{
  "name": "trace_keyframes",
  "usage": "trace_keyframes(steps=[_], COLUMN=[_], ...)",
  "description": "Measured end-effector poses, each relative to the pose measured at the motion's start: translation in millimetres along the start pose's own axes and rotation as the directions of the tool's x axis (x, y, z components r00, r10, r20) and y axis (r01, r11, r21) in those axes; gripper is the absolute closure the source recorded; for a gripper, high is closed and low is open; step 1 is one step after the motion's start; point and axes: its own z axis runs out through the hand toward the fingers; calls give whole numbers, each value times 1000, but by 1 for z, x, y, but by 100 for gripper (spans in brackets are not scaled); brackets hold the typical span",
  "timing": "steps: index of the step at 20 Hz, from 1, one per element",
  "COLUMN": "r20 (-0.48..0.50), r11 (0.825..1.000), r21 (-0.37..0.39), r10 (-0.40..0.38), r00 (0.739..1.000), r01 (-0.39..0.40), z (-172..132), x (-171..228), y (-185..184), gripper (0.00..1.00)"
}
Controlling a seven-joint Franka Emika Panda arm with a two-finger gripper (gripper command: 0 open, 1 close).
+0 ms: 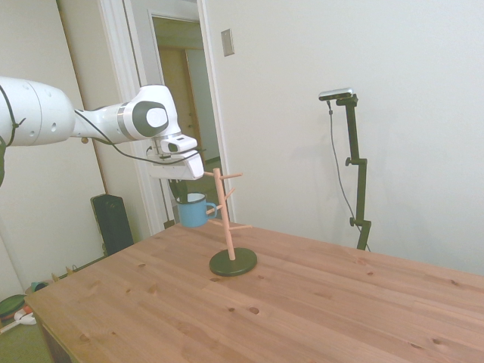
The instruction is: Hang the mug
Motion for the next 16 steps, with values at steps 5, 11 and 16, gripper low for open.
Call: trace_keyframes(steps=[5, 11, 16], r20=[8, 11, 8], r11=[1000, 1000, 1000], r21=[-13, -24, -29], r10=[-2, -4, 11], r00=[1000, 1000, 1000], r01=[2, 4, -11], z=[10, 16, 18], x=[0, -1, 4], y=[-3, -5, -3], gripper=[100, 100, 0])
